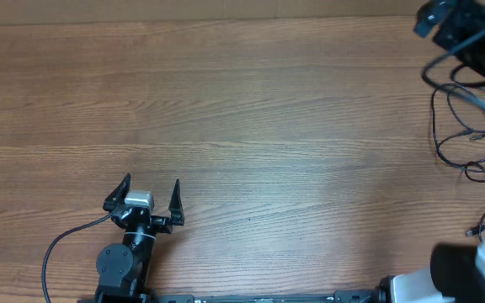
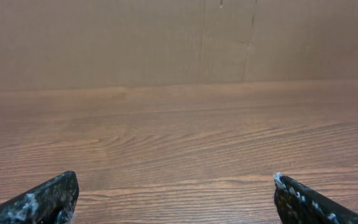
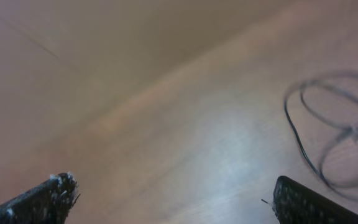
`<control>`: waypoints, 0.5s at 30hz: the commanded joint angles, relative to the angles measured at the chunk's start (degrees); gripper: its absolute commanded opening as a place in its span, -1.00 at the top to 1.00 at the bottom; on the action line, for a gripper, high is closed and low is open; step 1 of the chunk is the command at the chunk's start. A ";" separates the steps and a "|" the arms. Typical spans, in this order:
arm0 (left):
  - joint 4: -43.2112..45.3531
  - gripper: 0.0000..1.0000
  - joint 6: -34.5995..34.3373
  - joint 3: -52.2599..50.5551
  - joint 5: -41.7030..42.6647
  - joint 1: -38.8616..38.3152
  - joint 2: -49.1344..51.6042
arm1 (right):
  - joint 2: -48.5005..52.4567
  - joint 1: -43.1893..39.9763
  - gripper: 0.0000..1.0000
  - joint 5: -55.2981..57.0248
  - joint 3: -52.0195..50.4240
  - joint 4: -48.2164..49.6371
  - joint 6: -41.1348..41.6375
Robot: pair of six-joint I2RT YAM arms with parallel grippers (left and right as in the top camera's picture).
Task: Untangle cables
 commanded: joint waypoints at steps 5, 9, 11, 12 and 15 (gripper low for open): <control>-0.07 -1.00 -0.50 -0.17 0.44 0.35 -0.50 | -20.68 0.48 -1.00 -0.07 -32.04 21.84 1.79; -0.04 -0.99 -0.50 -0.17 0.44 0.35 -0.50 | -35.47 0.48 -1.00 0.09 -62.05 47.95 1.81; -0.07 -0.99 -0.50 -0.17 0.46 0.35 -0.50 | -42.16 0.48 -1.00 0.09 -76.24 64.94 1.79; -0.04 -0.99 -0.50 -0.17 0.44 0.35 -0.50 | -44.46 0.48 -1.00 0.09 -81.09 70.79 1.79; -0.04 -1.00 -0.50 -0.17 0.46 0.35 -0.50 | -51.10 0.48 -1.00 0.11 -94.82 87.65 1.79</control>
